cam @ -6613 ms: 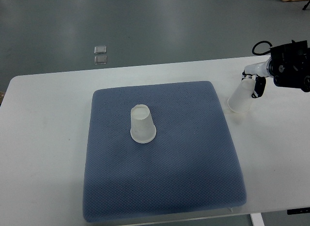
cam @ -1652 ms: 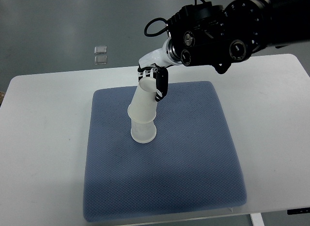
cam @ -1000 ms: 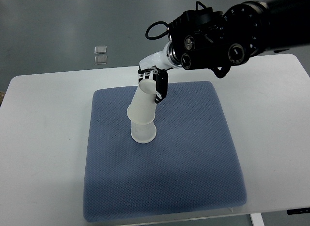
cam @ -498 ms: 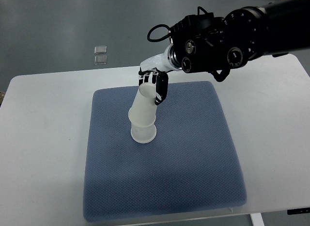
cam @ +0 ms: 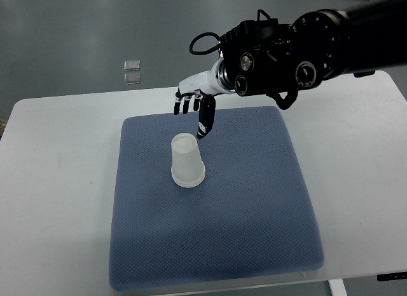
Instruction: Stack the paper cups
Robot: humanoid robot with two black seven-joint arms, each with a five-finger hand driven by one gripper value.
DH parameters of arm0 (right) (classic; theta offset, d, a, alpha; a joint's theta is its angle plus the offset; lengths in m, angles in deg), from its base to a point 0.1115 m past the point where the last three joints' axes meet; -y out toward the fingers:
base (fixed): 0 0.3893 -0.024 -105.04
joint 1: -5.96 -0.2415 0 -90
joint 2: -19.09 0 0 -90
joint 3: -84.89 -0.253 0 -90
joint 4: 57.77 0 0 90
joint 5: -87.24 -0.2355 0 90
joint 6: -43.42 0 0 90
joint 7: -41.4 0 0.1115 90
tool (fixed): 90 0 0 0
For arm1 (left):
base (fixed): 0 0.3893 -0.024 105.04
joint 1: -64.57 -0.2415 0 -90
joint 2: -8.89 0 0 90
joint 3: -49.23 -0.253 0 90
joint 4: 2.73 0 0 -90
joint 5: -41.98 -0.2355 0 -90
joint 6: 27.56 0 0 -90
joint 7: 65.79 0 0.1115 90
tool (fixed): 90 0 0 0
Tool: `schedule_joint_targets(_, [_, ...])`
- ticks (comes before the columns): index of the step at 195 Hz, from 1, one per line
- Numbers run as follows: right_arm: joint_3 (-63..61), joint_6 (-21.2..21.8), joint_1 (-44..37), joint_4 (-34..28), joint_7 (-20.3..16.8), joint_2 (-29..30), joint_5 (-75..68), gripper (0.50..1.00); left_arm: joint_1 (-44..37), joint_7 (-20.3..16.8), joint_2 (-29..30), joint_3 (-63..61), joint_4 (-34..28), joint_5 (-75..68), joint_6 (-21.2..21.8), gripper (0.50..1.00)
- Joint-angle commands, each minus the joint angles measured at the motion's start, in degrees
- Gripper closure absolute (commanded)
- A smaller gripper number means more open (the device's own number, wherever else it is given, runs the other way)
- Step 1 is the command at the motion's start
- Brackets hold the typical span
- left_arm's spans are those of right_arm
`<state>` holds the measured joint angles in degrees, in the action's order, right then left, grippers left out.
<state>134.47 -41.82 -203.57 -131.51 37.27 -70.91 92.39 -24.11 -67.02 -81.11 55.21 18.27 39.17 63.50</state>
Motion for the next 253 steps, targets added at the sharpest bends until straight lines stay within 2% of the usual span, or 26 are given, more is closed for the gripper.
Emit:
schedule_joint_targets(1, [-0.09, -1.06, 0.08, 0.26, 0.08, 0.0, -1.28, 0.666, 0.0, 0.0, 0.0, 0.0, 0.0, 0.0, 0.0, 0.5])
schedule_joint_targets(30, [-2.38, -6.16, 2.28, 3.51, 0.17, 0.0, -4.53, 0.658, 0.0, 0.0, 0.0, 0.0, 0.0, 0.0, 0.0, 0.5])
schedule_joint_targets(58, [-7.3, -16.27, 9.4, 8.79, 2.02, 0.0, -11.65, 0.658, 0.0, 0.0, 0.0, 0.0, -0.09, 0.0, 0.0, 0.5])
schedule_joint_targets(81, [-19.34, -23.12, 16.87, 11.95, 3.51, 0.0, -14.55, 0.658, 0.0, 0.0, 0.0, -0.09, -0.09, 0.0, 0.0, 0.5])
schedule_joint_targets(98, [-30.93, -28.3, 24.68, 13.71, 5.62, -3.07, -16.48, 0.656, 0.0, 0.0, 0.0, -0.09, 0.0, 0.0, 0.0, 0.5])
schedule_joint_targets(121, [-44.22, -30.42, 34.89, 15.91, 8.43, -6.24, -17.89, 0.656, 0.0, 0.0, 0.0, -0.09, 0.0, 0.0, 0.0, 0.5])
schedule_joint_targets(144, [-60.56, -29.1, 45.35, 17.05, 10.9, -9.84, -18.33, 0.644, 0.0, 0.0, 0.0, -0.09, -0.18, 0.0, 0.0, 0.5])
schedule_joint_targets(153, [-66.7, -27.35, 49.64, 17.05, 11.42, -10.28, -18.33, 0.642, 0.0, 0.0, 0.0, 0.0, -0.18, 0.0, 0.0, 0.5])
schedule_joint_targets(186, [-78.93, -22.16, 59.85, 19.42, 13.09, -10.72, -18.33, 0.638, 0.0, 0.0, 0.0, -0.09, -0.09, 0.0, 0.0, 0.5])
schedule_joint_targets(219, [-85.52, -11.08, 67.49, 23.03, 13.97, -10.81, -18.33, 0.626, 0.0, 0.0, 0.0, -0.09, -0.09, 0.0, 0.0, 0.5])
schedule_joint_targets(253, [-92.03, 3.94, 74.44, 28.47, 14.94, -10.81, -18.24, 0.605, 0.0, 0.0, 0.0, -0.09, -0.09, 0.0, 0.0, 0.5])
